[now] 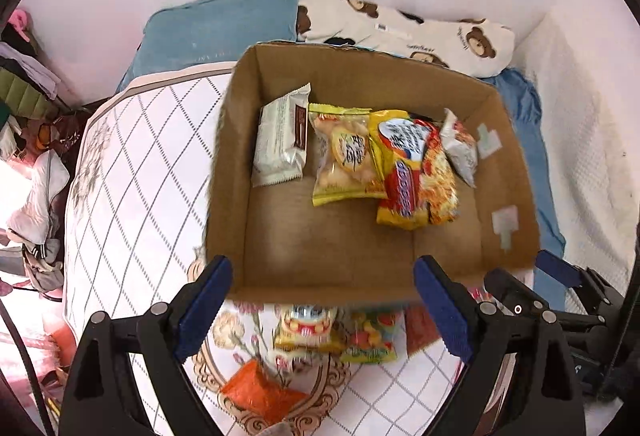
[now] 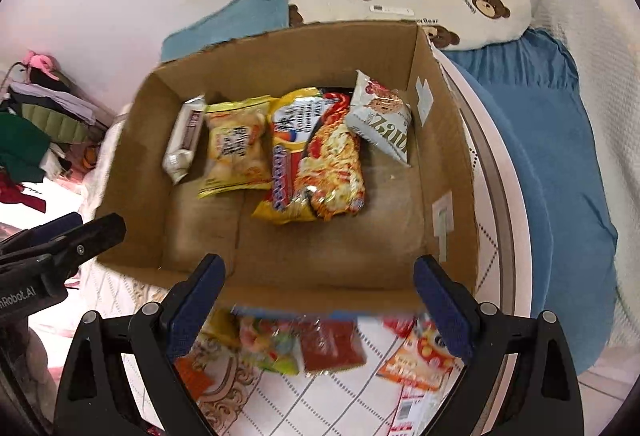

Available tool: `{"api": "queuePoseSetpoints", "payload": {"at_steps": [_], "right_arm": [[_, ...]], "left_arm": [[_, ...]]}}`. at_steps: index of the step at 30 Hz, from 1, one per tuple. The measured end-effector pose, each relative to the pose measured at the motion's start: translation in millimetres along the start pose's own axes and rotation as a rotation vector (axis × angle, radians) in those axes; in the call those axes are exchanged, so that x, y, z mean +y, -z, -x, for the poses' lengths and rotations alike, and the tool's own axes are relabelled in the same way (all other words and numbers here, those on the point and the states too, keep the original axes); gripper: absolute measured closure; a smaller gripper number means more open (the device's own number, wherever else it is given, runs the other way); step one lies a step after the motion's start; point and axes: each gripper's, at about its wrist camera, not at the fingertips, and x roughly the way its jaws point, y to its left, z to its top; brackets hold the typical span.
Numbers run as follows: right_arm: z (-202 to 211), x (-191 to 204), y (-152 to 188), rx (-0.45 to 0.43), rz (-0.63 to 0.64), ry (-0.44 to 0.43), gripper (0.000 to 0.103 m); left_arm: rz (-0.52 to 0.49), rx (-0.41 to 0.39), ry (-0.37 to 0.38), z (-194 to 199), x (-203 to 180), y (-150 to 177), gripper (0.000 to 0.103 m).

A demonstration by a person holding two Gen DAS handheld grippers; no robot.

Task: Organize snacks
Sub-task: 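Grasp the orange bag with the left tool while the right tool grasps the panda-print bag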

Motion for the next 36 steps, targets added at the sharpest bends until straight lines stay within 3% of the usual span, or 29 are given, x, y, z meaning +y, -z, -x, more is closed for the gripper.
{"api": "queuePoseSetpoints", "payload": {"at_steps": [3, 4, 5, 6, 10, 13, 17, 18, 19, 21, 25, 27, 32, 36], "right_arm": [[13.5, 0.1, 29.2, -0.040, -0.005, -0.046, 0.006], [15.0, -0.4, 38.4, -0.050, -0.009, -0.062, 0.014], [13.9, -0.8, 50.2, -0.052, -0.012, -0.079, 0.033], [10.0, -1.5, 60.8, -0.040, -0.020, -0.087, 0.038], [-12.7, 0.2, 95.2, 0.011, -0.050, -0.130, 0.039], [-34.7, 9.2, 113.2, 0.062, -0.048, -0.147, 0.039], [-55.6, 23.4, 121.9, 0.089, -0.043, -0.156, 0.039], [-59.7, 28.2, 121.4, 0.088, -0.042, -0.161, 0.039], [-63.6, 32.9, 120.8, 0.085, -0.045, -0.163, 0.039], [-74.2, 47.8, 117.9, 0.080, -0.034, -0.168, 0.039], [-98.0, 84.4, 109.9, 0.077, 0.005, -0.161, 0.039], [-112.4, 103.9, 106.1, 0.070, 0.034, -0.145, 0.035], [-155.5, 148.0, 94.5, 0.075, 0.113, -0.011, 0.034], [-162.1, 159.4, 93.8, 0.077, 0.153, 0.032, 0.044]], "left_arm": [[0.016, -0.002, -0.024, 7.1, 10.2, 33.8, 0.010], [0.037, 0.008, -0.021, 5.6, 17.5, 49.1, 0.010], [0.069, 0.025, -0.015, 1.5, 25.5, 63.5, 0.010], [0.103, 0.054, -0.007, -5.7, 34.2, 77.9, 0.010], [0.306, 0.241, 0.070, -61.7, 76.8, 141.9, 0.011], [0.464, 0.346, 0.127, -104.2, 100.9, 171.8, 0.015], [0.590, 0.376, 0.158, -138.4, 114.9, 184.0, 0.017], [0.599, 0.375, 0.148, -144.4, 115.8, 185.7, 0.032], [0.589, 0.373, 0.130, -147.3, 115.6, 186.3, 0.044], [0.523, 0.362, 0.084, -147.4, 112.5, 187.9, 0.052], [0.366, 0.301, -0.069, -131.9, 112.0, 191.9, 0.054], [0.344, 0.294, -0.107, -129.6, 119.6, 194.2, 0.054], [0.348, 0.291, -0.130, -128.8, 137.1, 196.0, 0.054], [0.335, 0.263, -0.136, -114.9, 149.0, 194.7, 0.054]]}}
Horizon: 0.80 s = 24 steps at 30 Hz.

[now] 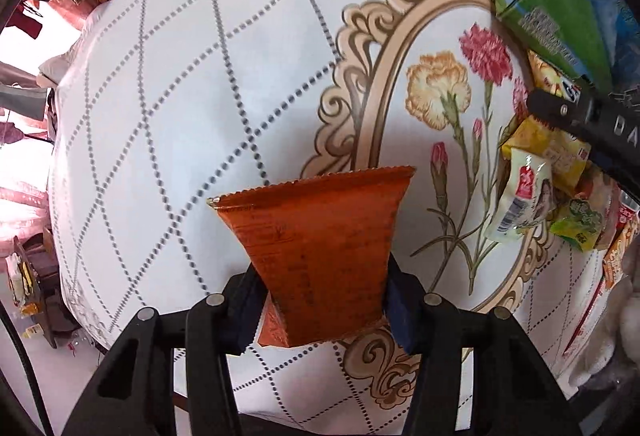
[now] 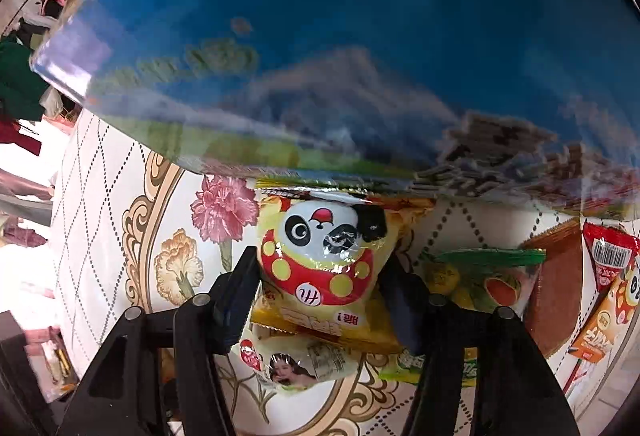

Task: Organize snacks
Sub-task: 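Grasp the orange bag with the left tool while the right tool grasps the panda-print bag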

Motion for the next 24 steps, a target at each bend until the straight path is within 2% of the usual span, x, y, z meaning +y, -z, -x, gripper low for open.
{"api": "queuePoseSetpoints", "payload": {"at_steps": [3, 6, 10, 12, 16, 20, 24], "right_arm": [[17.3, 1.1, 5.3, -0.013, 0.028, -0.036, 0.048], [47.1, -9.0, 16.3, -0.006, 0.045, -0.101, 0.049], [82.8, -33.9, 43.8, 0.045, 0.058, -0.159, 0.049], [91.3, -52.0, 62.7, 0.077, 0.054, -0.149, 0.048], [79.5, -89.1, 103.6, 0.163, 0.009, -0.104, 0.048], [46.5, -111.9, 140.6, 0.240, -0.068, -0.081, 0.048], [30.6, -114.0, 153.3, 0.247, -0.087, -0.075, 0.048]], "left_arm": [[-0.011, -0.020, 0.029, 16.4, 0.9, -3.4, 0.054], [-0.044, -0.034, 0.064, 30.6, -14.2, 0.3, 0.054], [-0.122, 0.025, 0.131, 23.4, -40.9, 10.6, 0.054], [-0.161, 0.063, 0.126, 9.2, -54.4, 16.7, 0.054], [-0.218, 0.112, 0.098, -19.4, -73.8, 22.3, 0.053], [-0.275, 0.115, 0.039, -33.7, -85.3, 21.6, 0.053], [-0.273, 0.134, 0.037, -37.4, -91.0, 12.3, 0.049]]}}
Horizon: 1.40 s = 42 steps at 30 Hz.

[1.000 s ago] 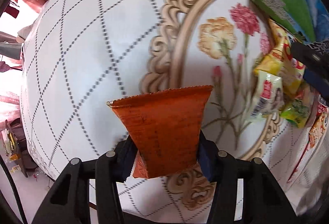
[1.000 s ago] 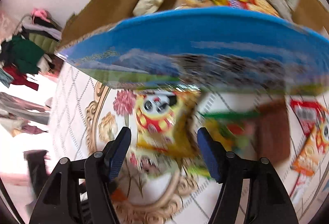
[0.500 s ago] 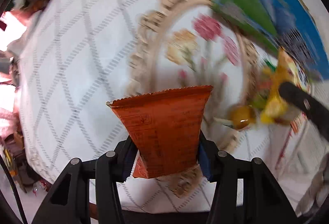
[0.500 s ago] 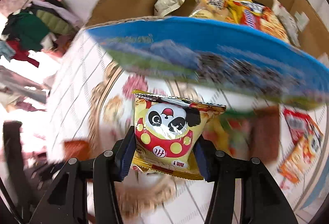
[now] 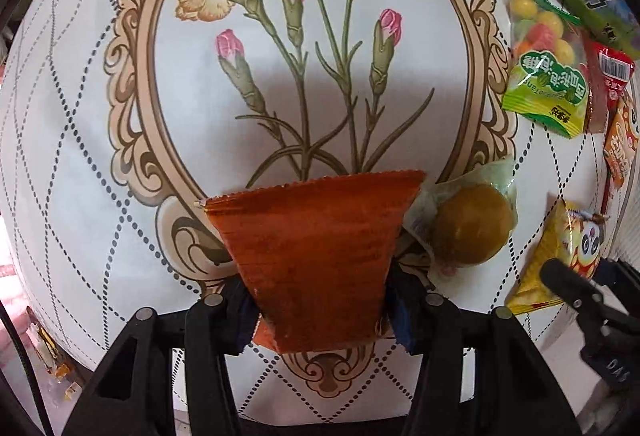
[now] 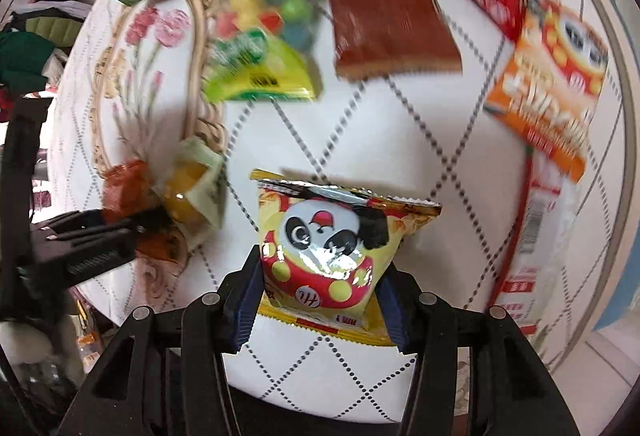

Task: Organize snacks
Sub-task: 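Carry both bags into the box and open both tools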

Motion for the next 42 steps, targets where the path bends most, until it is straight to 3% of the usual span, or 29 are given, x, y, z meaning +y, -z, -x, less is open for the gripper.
{"api": "queuePoseSetpoints", "payload": {"at_steps": [5, 6, 8, 11, 15, 20, 24, 28, 31, 34, 38, 42], "right_arm": [[-10.2, 2.0, 4.0, 0.004, -0.008, 0.008, 0.042], [-11.3, 1.9, 5.7, 0.001, -0.009, 0.013, 0.042], [-12.0, 6.0, 7.6, -0.004, -0.004, 0.024, 0.042], [-13.1, 11.6, 8.9, -0.015, -0.001, 0.011, 0.047], [23.1, 17.3, 7.4, -0.052, -0.003, -0.043, 0.050], [89.6, 28.1, -12.5, -0.162, 0.011, -0.145, 0.050], [149.1, 35.4, -44.8, -0.276, 0.042, -0.189, 0.050], [196.8, 31.1, -93.0, -0.397, 0.058, -0.179, 0.050], [207.6, 32.3, -134.4, -0.427, 0.058, -0.165, 0.050], [201.9, 27.2, -171.2, -0.410, 0.055, -0.161, 0.050], [171.2, 29.1, -216.2, -0.329, 0.048, -0.185, 0.050], [133.9, 27.3, -231.6, -0.253, 0.031, -0.218, 0.050]], "left_arm": [[0.012, -0.001, -0.006, -8.6, -0.6, -0.4, 0.044], [0.020, -0.009, -0.005, -4.5, 1.4, -1.0, 0.045], [0.020, -0.026, -0.010, 1.9, 3.8, 10.7, 0.057], [0.015, -0.057, 0.007, 17.8, 3.3, 16.2, 0.058], [-0.047, -0.151, -0.006, 59.2, -14.5, 21.2, 0.058], [-0.107, -0.241, 0.087, 124.6, -49.1, 3.7, 0.058], [-0.149, -0.304, 0.166, 179.9, -71.1, -37.5, 0.058], [-0.172, -0.363, 0.151, 219.1, -74.2, -74.9, 0.058], [-0.199, -0.334, 0.089, 224.6, -77.5, -119.1, 0.058], [-0.213, -0.243, 0.022, 207.7, -75.9, -161.5, 0.058], [-0.193, -0.132, -0.036, 187.5, -71.8, -202.9, 0.058], [-0.222, -0.072, -0.094, 169.7, -76.0, -221.2, 0.058]]}}
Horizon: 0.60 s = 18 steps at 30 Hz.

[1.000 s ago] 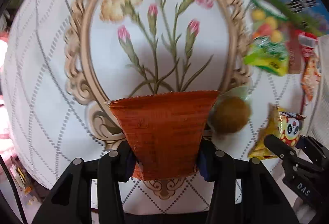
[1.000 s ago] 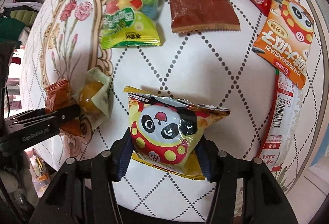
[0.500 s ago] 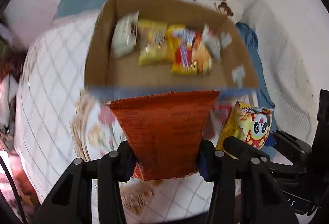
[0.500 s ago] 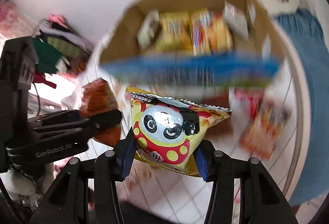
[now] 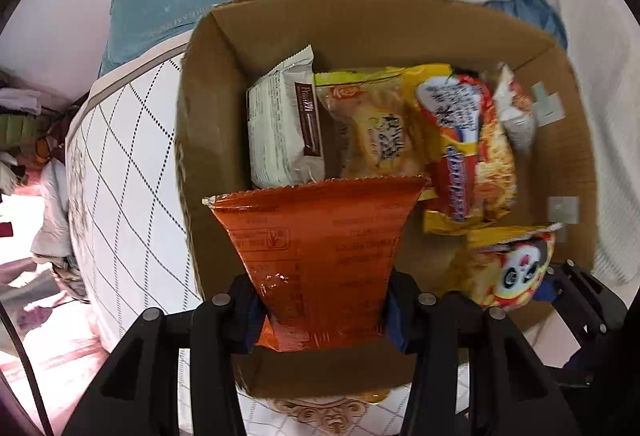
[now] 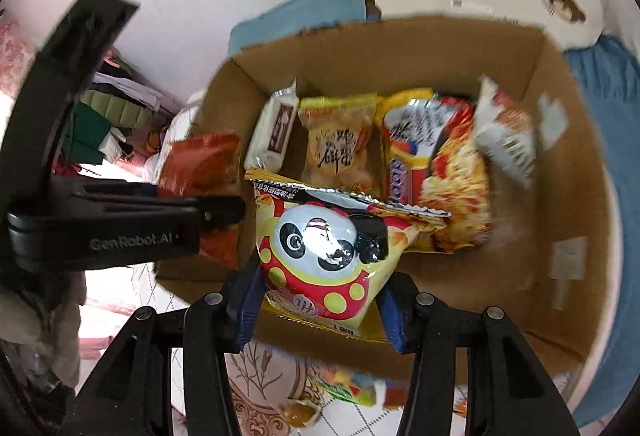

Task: Organize snacks
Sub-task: 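Carry both bags into the box and open both tools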

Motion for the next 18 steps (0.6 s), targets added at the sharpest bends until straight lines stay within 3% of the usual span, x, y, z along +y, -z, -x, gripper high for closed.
{"api": "queuePoseSetpoints", "payload": {"at_steps": [6, 9, 10, 11, 12, 13, 18], "right_arm": [[-45.4, -13.4, -12.0, 0.075, -0.056, -0.066, 0.050], [-58.6, -17.1, -14.2, 0.110, -0.078, -0.096, 0.049], [-63.4, -19.3, -15.3, 0.128, -0.086, -0.105, 0.040], [-68.6, -21.9, -17.1, 0.146, -0.095, -0.103, 0.017], [-72.9, -23.7, -19.6, 0.155, -0.094, -0.088, 0.009], [-77.3, -25.2, -23.3, 0.156, -0.089, -0.082, 0.007], [-74.9, -34.6, -23.3, 0.154, -0.094, -0.054, 0.007]], "left_arm": [[-0.031, 0.070, -0.058, -23.6, -6.1, -5.5, 0.057], [-0.007, 0.106, -0.044, -33.4, -3.5, -5.8, 0.054], [0.008, 0.115, -0.034, -36.2, -1.3, -5.7, 0.045], [0.020, 0.120, -0.036, -38.5, 0.6, -6.2, 0.041], [0.030, 0.116, -0.038, -40.3, 3.1, -6.4, 0.023], [0.036, 0.111, -0.038, -40.7, 4.4, -6.5, 0.017], [0.066, 0.079, -0.004, -40.0, 8.4, -1.8, 0.017]]}}
